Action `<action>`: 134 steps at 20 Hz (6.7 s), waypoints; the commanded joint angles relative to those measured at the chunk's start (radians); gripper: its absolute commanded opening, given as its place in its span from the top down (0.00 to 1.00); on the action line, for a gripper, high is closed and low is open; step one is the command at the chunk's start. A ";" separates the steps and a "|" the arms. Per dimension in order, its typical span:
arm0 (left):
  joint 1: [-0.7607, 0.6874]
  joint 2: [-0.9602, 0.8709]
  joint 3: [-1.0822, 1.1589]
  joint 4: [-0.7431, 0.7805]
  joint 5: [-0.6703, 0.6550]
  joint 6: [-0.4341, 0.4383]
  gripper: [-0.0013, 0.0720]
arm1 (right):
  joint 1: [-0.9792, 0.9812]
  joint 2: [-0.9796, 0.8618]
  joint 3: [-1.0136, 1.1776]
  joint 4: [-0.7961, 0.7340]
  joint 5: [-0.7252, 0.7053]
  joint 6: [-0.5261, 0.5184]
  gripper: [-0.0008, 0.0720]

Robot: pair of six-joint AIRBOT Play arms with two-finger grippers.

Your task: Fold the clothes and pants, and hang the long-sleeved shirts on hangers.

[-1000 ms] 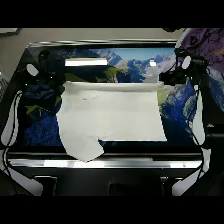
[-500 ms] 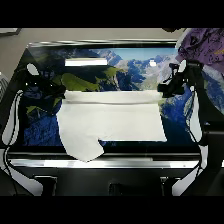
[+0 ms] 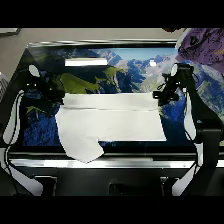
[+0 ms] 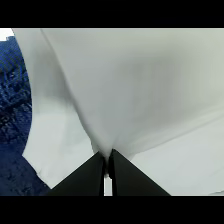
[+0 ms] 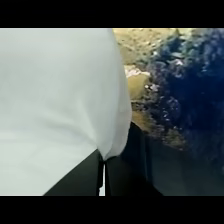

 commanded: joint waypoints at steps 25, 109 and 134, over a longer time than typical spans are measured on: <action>0.375 1.039 -1.436 -0.399 0.281 0.008 0.15 | -0.473 0.664 -0.967 0.451 -0.206 -0.231 0.33; 0.094 0.332 -0.484 -0.272 0.321 -0.103 0.96 | -0.161 0.507 -0.644 0.184 -0.507 -0.182 0.95; 0.084 0.076 -0.105 -0.269 0.306 -0.105 0.44 | -0.401 0.218 -0.375 0.505 -0.291 -0.166 0.22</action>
